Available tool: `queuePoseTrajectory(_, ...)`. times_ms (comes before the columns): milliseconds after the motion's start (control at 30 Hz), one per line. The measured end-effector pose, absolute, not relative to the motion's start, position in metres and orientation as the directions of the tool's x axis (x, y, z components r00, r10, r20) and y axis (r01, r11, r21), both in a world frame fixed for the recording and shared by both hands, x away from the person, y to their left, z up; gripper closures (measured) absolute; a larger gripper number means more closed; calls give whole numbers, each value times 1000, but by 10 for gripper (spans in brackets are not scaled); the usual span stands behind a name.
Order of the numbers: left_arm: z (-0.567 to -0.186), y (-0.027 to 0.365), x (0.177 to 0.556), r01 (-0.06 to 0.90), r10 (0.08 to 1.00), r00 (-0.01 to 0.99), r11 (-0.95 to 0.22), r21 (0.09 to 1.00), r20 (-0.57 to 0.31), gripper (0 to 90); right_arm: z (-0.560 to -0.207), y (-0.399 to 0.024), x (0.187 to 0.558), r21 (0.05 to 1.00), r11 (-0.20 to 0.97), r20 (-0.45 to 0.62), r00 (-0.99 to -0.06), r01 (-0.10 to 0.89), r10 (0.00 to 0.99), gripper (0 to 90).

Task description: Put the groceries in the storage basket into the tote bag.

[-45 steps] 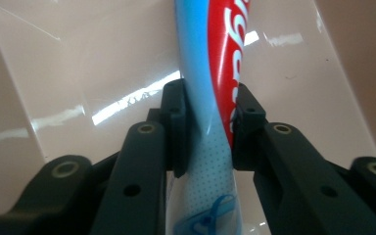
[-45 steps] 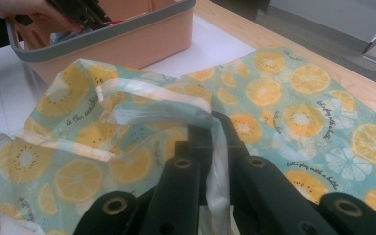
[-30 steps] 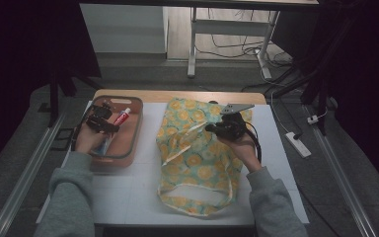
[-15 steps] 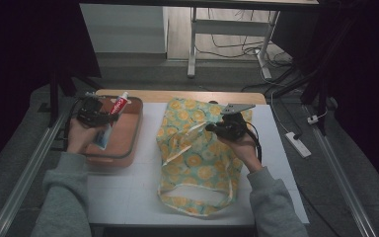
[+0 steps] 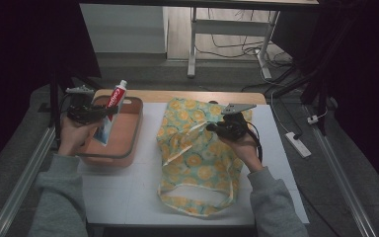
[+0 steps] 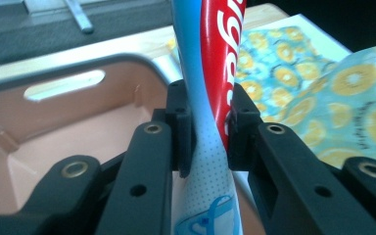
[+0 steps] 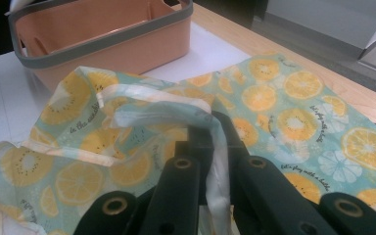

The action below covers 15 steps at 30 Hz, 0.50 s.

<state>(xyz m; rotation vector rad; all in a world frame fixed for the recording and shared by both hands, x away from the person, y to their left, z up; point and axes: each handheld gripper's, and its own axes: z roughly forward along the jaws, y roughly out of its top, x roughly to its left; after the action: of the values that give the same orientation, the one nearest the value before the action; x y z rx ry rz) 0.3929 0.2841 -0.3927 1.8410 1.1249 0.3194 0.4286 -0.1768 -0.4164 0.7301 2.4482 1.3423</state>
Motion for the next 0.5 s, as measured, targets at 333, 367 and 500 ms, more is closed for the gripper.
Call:
queuePoseTrajectory(333, -378, 271, 378, 513, 729, 640, -170, 841, -243, 757, -416, -178, 428, 842, 447, 14, -839, 304, 544, 893)
queuePoseTrajectory(367, -378, 269, 377, 510, 726, 644, -174, 842, -240, 757, -415, -178, 428, 842, 446, 14, -838, 304, 545, 893)
queuePoseTrajectory(500, -374, 261, 372, 498, 700, 673, -190, 846, -239, 757, -416, -178, 428, 842, 445, 13, -838, 303, 546, 893)
